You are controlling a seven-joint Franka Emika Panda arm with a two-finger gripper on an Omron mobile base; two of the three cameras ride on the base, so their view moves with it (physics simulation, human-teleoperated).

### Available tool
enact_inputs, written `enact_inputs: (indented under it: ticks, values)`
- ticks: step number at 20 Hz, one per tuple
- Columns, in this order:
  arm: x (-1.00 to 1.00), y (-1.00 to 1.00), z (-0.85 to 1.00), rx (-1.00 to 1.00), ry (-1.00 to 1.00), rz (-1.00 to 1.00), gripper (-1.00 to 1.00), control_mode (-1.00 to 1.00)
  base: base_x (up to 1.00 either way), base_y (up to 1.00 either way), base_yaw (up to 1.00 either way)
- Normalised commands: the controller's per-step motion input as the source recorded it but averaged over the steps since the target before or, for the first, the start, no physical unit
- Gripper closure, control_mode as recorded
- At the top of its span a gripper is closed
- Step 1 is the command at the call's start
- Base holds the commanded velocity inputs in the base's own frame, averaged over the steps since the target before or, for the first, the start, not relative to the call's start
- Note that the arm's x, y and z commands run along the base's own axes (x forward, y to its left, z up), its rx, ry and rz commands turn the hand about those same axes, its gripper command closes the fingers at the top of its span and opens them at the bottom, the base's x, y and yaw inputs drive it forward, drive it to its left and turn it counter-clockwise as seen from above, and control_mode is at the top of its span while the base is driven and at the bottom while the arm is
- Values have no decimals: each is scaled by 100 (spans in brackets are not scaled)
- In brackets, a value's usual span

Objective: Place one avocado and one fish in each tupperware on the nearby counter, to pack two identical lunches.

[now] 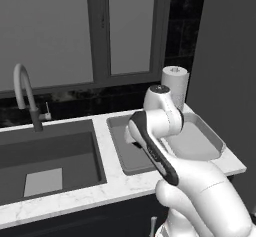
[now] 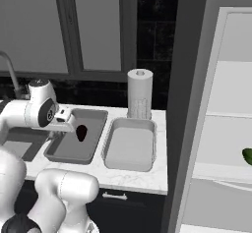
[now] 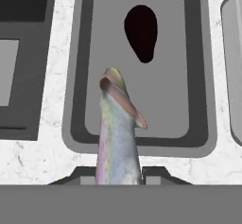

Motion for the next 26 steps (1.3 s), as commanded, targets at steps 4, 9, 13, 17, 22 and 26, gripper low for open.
enact_inputs:
  ticks: [4, 9, 13, 17, 22, 26]
  values:
    - [87, 0, -60, -7, 4, 0, 100, -100, 0, 0, 0]
    - [56, 5, -31, -3, 0, 0, 100, -100, 0, 0, 0]
    - [34, 11, -29, 0, 0, 0, -100, -100, 0, 0, 0]
    - [41, 17, -33, 0, 0, 0, -100, -100, 0, 0, 0]
    - [13, 0, -4, 0, -4, 0, -100, -100, 0, 0, 0]
    - [0, 0, 1, 0, -2, 0, -100, -100, 0, 0, 0]
